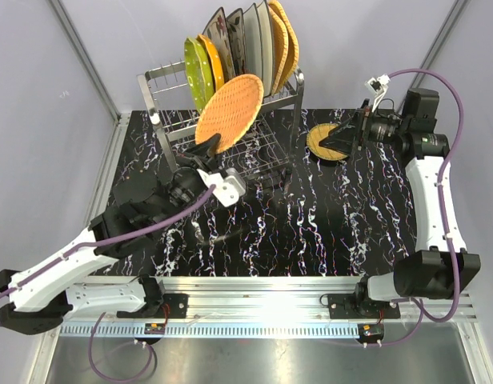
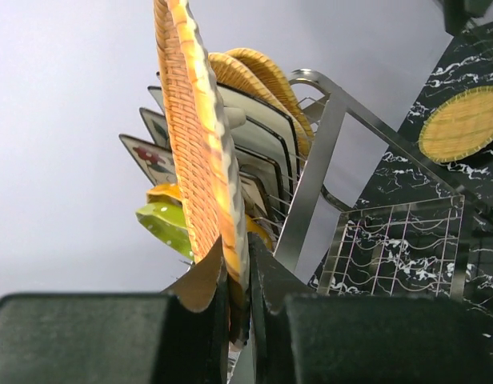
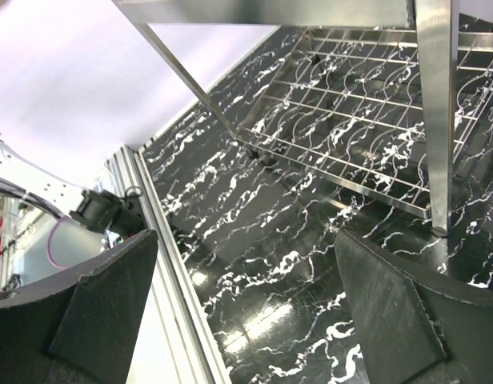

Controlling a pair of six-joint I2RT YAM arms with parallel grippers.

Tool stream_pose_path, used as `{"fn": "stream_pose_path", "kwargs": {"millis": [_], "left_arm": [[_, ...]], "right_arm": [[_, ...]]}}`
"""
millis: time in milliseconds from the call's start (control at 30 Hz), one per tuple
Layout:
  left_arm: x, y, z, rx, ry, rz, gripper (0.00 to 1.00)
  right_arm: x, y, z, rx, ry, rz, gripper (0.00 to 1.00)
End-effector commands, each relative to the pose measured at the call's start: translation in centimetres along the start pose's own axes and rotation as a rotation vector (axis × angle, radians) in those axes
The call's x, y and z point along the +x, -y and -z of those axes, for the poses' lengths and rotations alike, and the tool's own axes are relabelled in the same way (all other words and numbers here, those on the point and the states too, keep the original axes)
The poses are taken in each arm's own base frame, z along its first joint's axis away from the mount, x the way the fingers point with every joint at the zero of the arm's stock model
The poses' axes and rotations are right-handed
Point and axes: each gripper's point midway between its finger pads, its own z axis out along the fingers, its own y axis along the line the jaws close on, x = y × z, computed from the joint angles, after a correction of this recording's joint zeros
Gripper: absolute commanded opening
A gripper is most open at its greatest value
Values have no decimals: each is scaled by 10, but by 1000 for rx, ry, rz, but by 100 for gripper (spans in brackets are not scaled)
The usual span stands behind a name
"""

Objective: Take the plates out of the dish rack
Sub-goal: Pass the plate from the left arm to the right

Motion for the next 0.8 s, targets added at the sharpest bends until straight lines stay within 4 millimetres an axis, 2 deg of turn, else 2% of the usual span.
{"fn": "stream_pose_path", "kwargs": {"millis": [0, 133, 267, 367, 767], "left_arm": [[-14, -19, 6, -77, 42, -59, 0], [-13, 4, 2, -25, 37, -114, 0], [-11, 22, -2, 14, 25, -185, 0], [-9, 34, -4, 45, 20, -228, 0], [4, 101, -21, 199, -16, -407, 0]], "right_arm": [[-18, -20, 3, -15, 49, 11, 100], [-26, -23, 5, 24, 70, -29, 100], [-40, -36, 9, 15, 123, -37, 100], [-42, -41, 8, -9, 135, -128, 100], [-44, -46, 7, -34, 146, -209, 100]]}}
